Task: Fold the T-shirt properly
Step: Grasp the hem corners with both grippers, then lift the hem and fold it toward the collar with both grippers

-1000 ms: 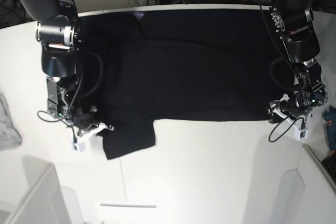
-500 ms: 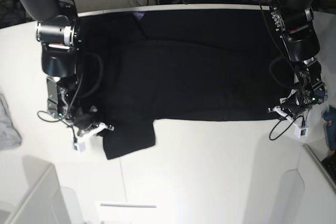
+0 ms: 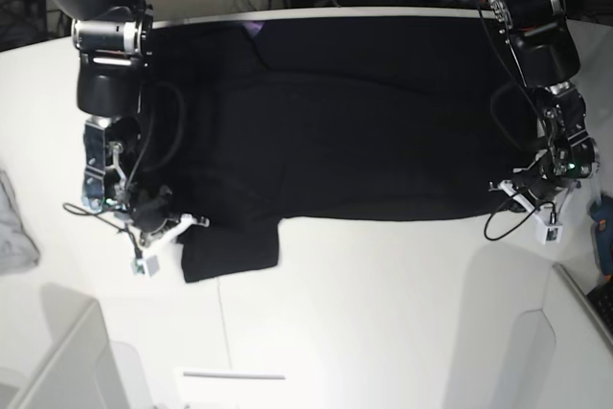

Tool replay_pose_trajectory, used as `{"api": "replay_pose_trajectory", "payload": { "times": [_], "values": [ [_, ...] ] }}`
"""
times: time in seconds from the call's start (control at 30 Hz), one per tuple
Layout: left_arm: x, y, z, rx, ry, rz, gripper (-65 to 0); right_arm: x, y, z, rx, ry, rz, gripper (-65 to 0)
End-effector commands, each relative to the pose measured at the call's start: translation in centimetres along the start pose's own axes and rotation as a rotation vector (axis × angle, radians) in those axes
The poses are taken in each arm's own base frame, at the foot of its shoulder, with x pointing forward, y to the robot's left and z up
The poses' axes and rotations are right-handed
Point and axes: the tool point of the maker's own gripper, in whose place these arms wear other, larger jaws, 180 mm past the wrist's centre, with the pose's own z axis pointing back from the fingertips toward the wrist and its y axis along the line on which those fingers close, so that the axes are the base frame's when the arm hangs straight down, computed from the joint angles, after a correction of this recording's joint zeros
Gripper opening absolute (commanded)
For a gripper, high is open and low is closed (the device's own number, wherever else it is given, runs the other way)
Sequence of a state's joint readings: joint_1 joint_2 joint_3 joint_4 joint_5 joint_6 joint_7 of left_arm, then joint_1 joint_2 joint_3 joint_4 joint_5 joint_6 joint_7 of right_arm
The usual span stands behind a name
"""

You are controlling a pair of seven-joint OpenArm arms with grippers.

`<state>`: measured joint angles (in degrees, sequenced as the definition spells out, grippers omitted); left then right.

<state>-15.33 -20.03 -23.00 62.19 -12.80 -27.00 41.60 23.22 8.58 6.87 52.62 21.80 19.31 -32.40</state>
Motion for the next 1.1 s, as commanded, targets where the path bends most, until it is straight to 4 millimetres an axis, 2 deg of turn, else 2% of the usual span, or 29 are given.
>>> {"api": "replay_pose_trajectory", "payload": {
  "times": [0.0, 0.2, 0.33, 0.53, 0.63, 0.7, 0.83, 0.93, 1.07],
  "values": [
    [2.7, 0.4, 0.8, 0.008, -0.076, -0.014, -65.0, 3.1, 0.2, 0.7, 0.009, -0.081, 0.018, -65.0],
    [2.6, 0.0, 1.6, 0.013, -0.095, -0.046, -65.0, 4.7, 0.9, 1.7, 0.013, -0.136, 0.052, -65.0],
    [3.4, -0.3, 2.5, 0.018, -0.127, -0.075, -65.0, 5.6, 1.4, 2.7, 0.015, -0.176, 0.08, -65.0],
    [3.8, -0.9, 4.0, 0.028, -0.162, -0.127, -65.0, 5.0, 1.8, 3.6, 0.014, -0.18, 0.104, -65.0],
    [4.1, -1.3, 4.9, 0.031, -0.186, -0.156, -65.0, 5.3, 2.1, 4.3, 0.014, -0.197, 0.122, -65.0],
    [4.0, -1.4, 5.3, 0.036, -0.177, -0.164, -65.0, 5.4, 1.8, 4.8, 0.005, -0.204, 0.136, -65.0],
    [3.7, -0.3, 7.0, 0.077, -0.184, -0.106, -65.0, 5.3, 1.4, 5.5, -0.02, -0.2, 0.137, -65.0],
    [3.3, -1.0, 7.8, 0.062, -0.185, -0.145, -65.0, 4.9, 1.6, 6.1, -0.024, -0.211, 0.147, -65.0],
    [2.3, -1.7, 7.8, 0.05, -0.165, -0.14, -65.0, 4.4, 1.8, 6.7, -0.025, -0.213, 0.16, -65.0]
  ]
}}
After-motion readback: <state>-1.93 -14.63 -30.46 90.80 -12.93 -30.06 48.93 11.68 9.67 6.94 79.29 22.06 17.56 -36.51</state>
